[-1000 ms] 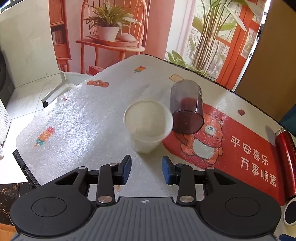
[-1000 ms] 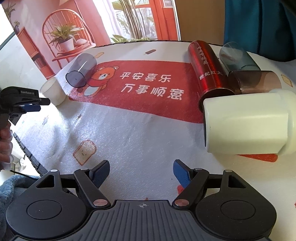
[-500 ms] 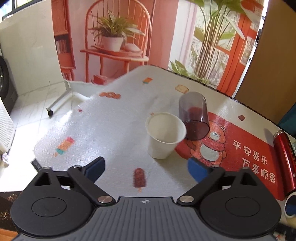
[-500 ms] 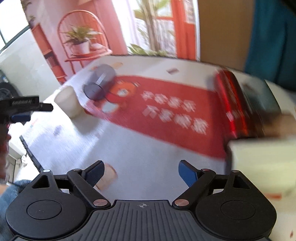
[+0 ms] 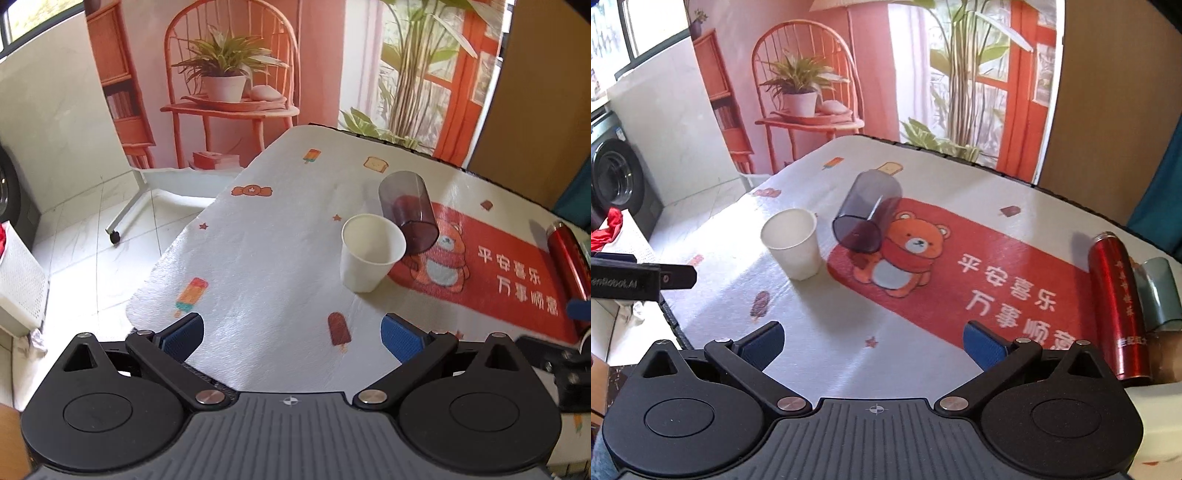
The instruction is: Flip cup upright
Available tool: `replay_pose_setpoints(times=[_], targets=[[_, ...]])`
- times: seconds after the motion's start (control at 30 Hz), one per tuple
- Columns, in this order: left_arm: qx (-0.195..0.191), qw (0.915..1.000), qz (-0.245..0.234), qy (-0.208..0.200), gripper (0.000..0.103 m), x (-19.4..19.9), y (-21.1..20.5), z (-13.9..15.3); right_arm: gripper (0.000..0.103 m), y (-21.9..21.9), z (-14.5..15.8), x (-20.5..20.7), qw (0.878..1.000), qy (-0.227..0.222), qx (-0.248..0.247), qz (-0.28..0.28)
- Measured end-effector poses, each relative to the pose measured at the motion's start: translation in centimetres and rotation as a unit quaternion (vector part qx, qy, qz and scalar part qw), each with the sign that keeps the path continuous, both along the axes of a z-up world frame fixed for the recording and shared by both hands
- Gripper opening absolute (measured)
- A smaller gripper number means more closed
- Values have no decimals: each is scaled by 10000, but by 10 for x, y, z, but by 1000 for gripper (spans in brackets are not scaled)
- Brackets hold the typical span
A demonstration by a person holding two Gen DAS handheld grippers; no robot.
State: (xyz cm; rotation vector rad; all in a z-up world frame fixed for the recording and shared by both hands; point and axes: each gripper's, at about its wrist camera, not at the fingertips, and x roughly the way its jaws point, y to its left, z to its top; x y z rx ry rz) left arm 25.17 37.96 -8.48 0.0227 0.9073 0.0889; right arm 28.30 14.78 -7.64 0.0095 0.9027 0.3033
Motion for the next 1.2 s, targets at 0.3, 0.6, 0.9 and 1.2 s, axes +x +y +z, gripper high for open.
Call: replay_pose_setpoints(times=[0.3, 0.6, 0.9, 1.2], targets=[[157, 9998, -136, 35, 103, -21, 5, 13, 103, 6, 17, -9, 9995, -171, -22, -255], [159, 9994, -319, 32, 103, -34, 0, 28, 103, -13, 38, -32, 9972, -285, -101, -687], [158, 9989, -448, -2, 103, -39, -6, 33, 103, -23, 39, -46, 9956, -195, -157, -905], [172, 9986, -492, 22, 103, -40, -8, 33, 103, -23, 39, -49, 9953, -173, -161, -936]])
